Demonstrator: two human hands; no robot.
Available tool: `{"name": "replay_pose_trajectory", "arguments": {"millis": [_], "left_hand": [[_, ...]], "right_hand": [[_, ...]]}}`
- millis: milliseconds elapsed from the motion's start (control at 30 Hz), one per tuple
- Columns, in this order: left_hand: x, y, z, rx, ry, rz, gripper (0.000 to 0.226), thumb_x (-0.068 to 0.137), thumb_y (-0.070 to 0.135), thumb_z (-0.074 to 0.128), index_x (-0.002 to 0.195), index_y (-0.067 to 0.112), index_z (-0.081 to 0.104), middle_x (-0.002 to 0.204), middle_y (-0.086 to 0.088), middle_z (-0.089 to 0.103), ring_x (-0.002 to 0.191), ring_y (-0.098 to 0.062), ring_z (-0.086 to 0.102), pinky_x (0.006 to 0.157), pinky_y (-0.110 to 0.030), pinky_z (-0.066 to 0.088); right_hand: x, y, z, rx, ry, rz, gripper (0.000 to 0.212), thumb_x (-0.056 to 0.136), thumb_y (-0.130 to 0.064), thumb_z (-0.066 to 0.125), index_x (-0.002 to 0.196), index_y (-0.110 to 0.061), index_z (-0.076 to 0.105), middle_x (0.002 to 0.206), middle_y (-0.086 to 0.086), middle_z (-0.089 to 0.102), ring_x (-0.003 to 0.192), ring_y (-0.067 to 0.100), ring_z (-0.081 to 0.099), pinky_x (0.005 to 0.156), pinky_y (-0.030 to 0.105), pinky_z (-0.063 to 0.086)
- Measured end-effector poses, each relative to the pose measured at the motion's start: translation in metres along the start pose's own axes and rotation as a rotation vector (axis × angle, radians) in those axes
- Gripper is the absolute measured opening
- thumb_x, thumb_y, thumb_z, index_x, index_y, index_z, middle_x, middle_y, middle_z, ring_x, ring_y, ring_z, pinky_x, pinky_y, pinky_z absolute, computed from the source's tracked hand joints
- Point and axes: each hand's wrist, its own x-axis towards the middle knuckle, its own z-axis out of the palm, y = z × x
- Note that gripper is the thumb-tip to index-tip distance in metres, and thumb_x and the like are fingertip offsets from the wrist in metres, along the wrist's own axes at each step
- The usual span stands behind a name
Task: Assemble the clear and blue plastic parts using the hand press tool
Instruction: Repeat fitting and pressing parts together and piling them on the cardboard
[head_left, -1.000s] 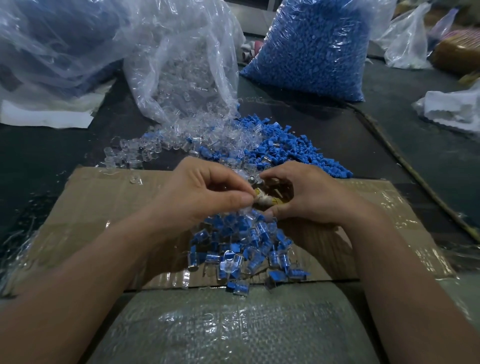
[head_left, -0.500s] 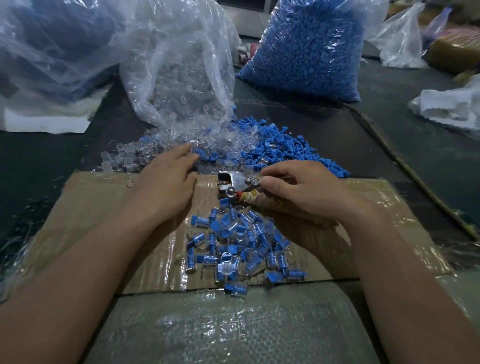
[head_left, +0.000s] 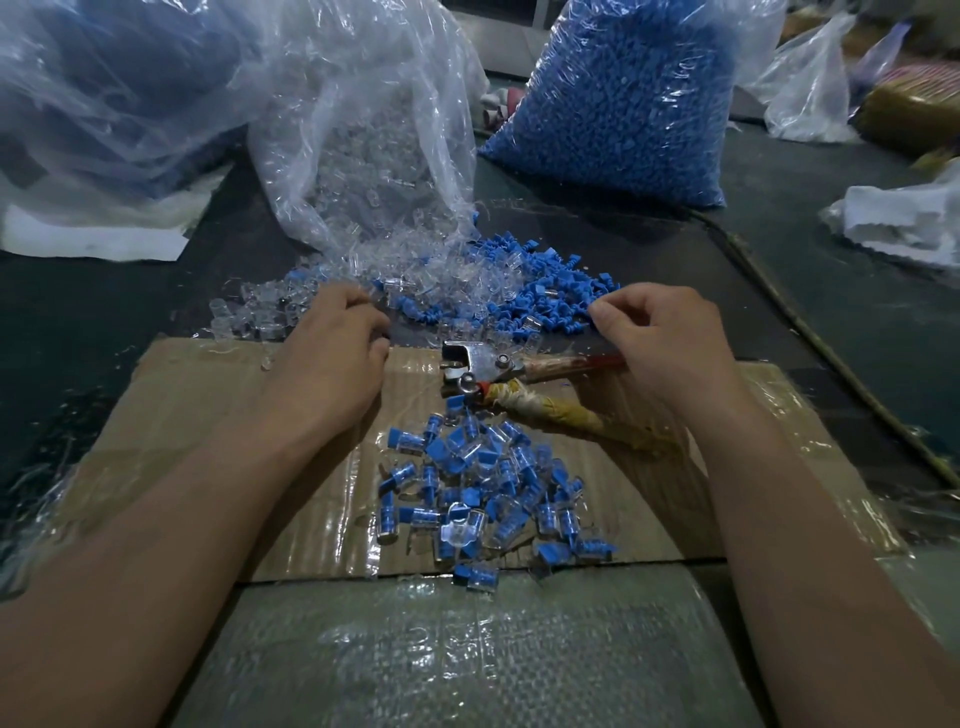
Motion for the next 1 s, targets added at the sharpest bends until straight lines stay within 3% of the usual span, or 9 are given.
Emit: {"name": "replay_pose_trajectory", "arguments": {"millis": [200,300,467,567,667,800,933,1000], "left_hand": [[0.001,0.002,-0.003,0.029,0.069,0.013,0.021,0.091,0.011,0.053,0.105,0.009,0.068,0.112,-0.010,0.061,0.105,-0.025,0.053,0.087,-0.034,0.038],[-0.002,0.004,-0.005,-0.046,0.153,0.020,0.021,0.088,0.009,0.058,0.106,0.011,0.068,0.110,-0.010,0.064,0.096,-0.019,0.055,0.085,-0.033,0.040],[-0.007,0.010,-0.010,-0.215,0.212,0.032,0.044,0.087,0.008,0.060,0.129,0.016,0.051,0.111,-0.007,0.063,0.090,-0.014,0.053,0.086,-0.031,0.041],[-0.009,0.013,-0.010,-0.193,0.189,0.094,0.037,0.086,0.004,0.060,0.123,0.011,0.057,0.109,-0.007,0.059,0.093,-0.010,0.047,0.087,-0.025,0.034],[-0.011,0.016,-0.011,-0.195,0.150,0.147,0.028,0.085,0.007,0.062,0.112,0.012,0.063,0.099,0.002,0.050,0.094,-0.011,0.048,0.089,-0.023,0.035],[-0.014,0.021,-0.015,-0.248,0.145,0.188,0.021,0.084,0.018,0.064,0.104,0.016,0.068,0.101,0.002,0.051,0.092,-0.008,0.047,0.079,-0.005,0.034],[-0.018,0.027,-0.017,-0.284,0.169,0.260,0.026,0.081,0.006,0.066,0.107,0.005,0.066,0.097,0.000,0.054,0.091,-0.013,0.053,0.085,-0.023,0.045],[-0.019,0.028,-0.017,-0.286,0.184,0.271,0.036,0.079,0.001,0.066,0.115,0.003,0.061,0.098,-0.002,0.056,0.090,-0.013,0.053,0.086,-0.021,0.043]], "right_hand": [[0.004,0.005,-0.003,0.035,0.079,0.094,0.018,0.090,-0.030,0.056,0.097,-0.019,0.068,0.073,-0.016,0.055,0.072,0.003,0.053,0.069,0.026,0.043],[0.005,0.008,-0.004,0.041,0.111,0.136,0.017,0.090,-0.029,0.056,0.097,-0.019,0.068,0.076,-0.012,0.058,0.076,0.006,0.055,0.072,0.027,0.044],[0.010,0.016,-0.001,-0.015,0.092,0.183,0.021,0.090,-0.028,0.055,0.107,-0.020,0.065,0.105,-0.001,0.064,0.087,0.013,0.056,0.078,0.033,0.047],[0.014,0.021,0.005,-0.167,0.010,0.205,0.037,0.089,-0.031,0.056,0.124,-0.020,0.056,0.127,0.004,0.054,0.106,0.020,0.052,0.087,0.036,0.043],[0.017,0.024,0.010,-0.247,-0.079,0.235,0.042,0.089,-0.033,0.055,0.129,-0.022,0.052,0.134,0.005,0.048,0.121,0.026,0.043,0.098,0.040,0.039],[0.018,0.023,0.012,-0.212,-0.066,0.151,0.025,0.088,-0.025,0.058,0.112,-0.021,0.066,0.121,0.004,0.061,0.109,0.020,0.052,0.086,0.028,0.039],[0.017,0.020,0.013,-0.125,-0.050,0.096,0.019,0.085,-0.016,0.064,0.103,-0.018,0.070,0.106,0.001,0.066,0.084,0.006,0.050,0.079,0.020,0.038],[0.017,0.019,0.013,-0.081,-0.049,0.079,0.021,0.083,-0.013,0.066,0.103,-0.015,0.070,0.104,0.000,0.067,0.081,0.003,0.050,0.079,0.018,0.039]]}}
